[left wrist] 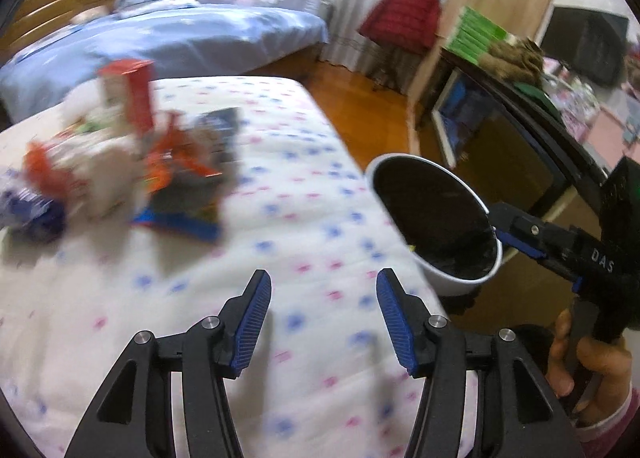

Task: Collect trash
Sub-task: 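Open both tools to drop the chip bag and sponge into the bin, then grasp the blue plastic bag with the left tool while the right grasps the orange Ovaltine packet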

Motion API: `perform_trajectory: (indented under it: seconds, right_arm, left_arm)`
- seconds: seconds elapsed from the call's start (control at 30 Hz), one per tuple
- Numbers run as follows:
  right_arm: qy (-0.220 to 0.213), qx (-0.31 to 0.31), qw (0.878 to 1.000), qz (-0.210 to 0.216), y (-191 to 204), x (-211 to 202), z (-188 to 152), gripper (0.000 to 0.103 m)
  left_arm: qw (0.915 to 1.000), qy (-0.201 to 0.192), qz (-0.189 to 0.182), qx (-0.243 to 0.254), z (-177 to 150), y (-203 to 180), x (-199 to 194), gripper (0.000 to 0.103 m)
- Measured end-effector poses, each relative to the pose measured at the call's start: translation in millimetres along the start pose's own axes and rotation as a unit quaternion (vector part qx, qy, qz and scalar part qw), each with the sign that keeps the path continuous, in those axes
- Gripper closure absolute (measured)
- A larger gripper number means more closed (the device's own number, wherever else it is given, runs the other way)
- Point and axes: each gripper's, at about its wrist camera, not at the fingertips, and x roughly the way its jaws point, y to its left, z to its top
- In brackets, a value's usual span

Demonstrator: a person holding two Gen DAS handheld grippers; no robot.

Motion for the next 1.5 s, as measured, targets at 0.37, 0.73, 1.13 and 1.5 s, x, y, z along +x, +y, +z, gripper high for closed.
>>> perform_trajectory:
  seconds: [0.37,0.73,1.13,1.5]
  right_arm:
    - [0.046,-0.06,0.996,0.048,72,35,-28,0.03]
    - [0.074,-0.094,0.99,0.075,123,68,-40,0.03]
    - [0.09,-0.105,0.988,0.067,147,105,-29,0.032]
    - [0.101,-0.104,0.987,0.062,157,135,-19,0.066]
  left_arm:
    - [0.9904,-0.021,0.094,-0.099,-26,79,-60,0.047]
    - [0.9767,-0.031,0.125,-0.172,-19,126,-81,0.039]
    - [0.9699,-0.034,0.119,-0.21,18,165,-48,0.037]
    - [0.9653,-0.041,0.122,-0.227,37,187,-17,0.048]
